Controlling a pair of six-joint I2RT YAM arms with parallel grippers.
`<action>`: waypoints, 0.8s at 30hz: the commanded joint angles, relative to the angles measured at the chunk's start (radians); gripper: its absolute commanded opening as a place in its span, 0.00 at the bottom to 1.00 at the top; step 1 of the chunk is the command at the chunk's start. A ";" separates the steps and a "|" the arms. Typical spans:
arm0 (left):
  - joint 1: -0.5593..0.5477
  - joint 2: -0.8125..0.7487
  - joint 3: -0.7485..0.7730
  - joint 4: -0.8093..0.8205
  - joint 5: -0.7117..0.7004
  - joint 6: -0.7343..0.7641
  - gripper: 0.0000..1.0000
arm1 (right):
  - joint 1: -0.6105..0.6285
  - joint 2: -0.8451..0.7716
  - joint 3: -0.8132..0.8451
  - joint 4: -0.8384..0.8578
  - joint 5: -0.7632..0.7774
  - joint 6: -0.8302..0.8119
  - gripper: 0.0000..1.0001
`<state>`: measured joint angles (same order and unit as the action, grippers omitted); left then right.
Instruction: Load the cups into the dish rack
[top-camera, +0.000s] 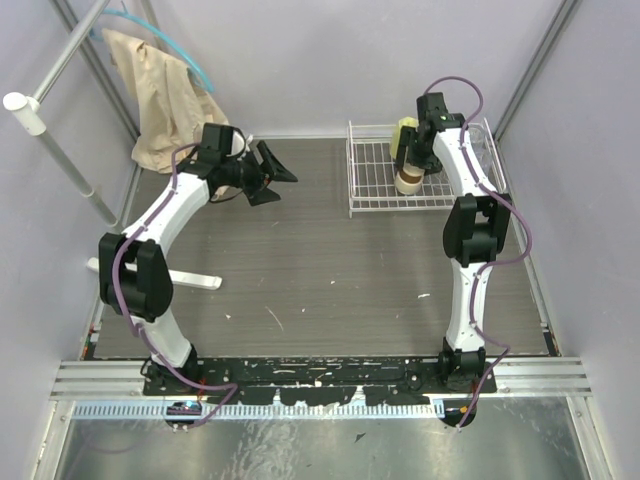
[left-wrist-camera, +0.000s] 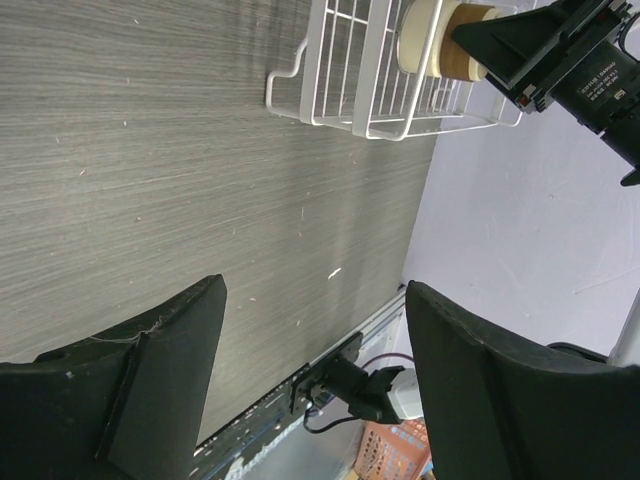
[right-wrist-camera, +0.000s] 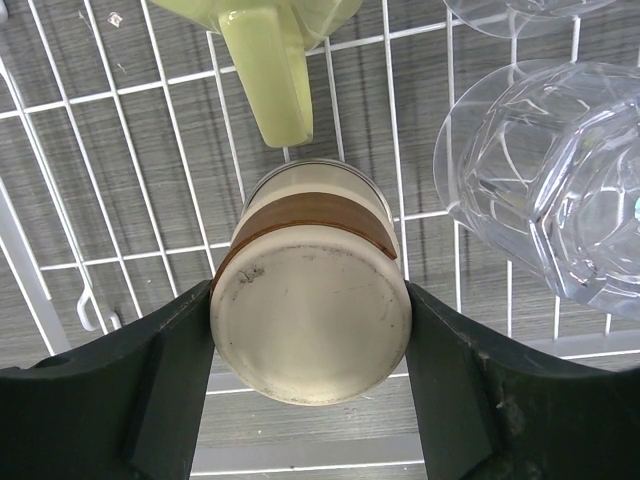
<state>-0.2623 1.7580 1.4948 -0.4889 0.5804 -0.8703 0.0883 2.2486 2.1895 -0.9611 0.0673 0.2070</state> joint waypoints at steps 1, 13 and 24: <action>0.007 -0.043 -0.015 -0.018 -0.012 0.016 0.79 | -0.001 -0.038 0.015 0.035 0.026 -0.017 0.76; 0.007 -0.054 -0.008 -0.028 -0.016 0.028 0.80 | 0.002 -0.106 -0.026 0.059 0.032 -0.015 0.95; 0.006 -0.196 0.038 -0.165 -0.104 0.140 0.82 | 0.059 -0.375 -0.146 -0.009 0.061 0.015 0.96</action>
<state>-0.2596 1.6680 1.4925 -0.5991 0.5129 -0.7898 0.1101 2.0525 2.0705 -0.9497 0.0921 0.2047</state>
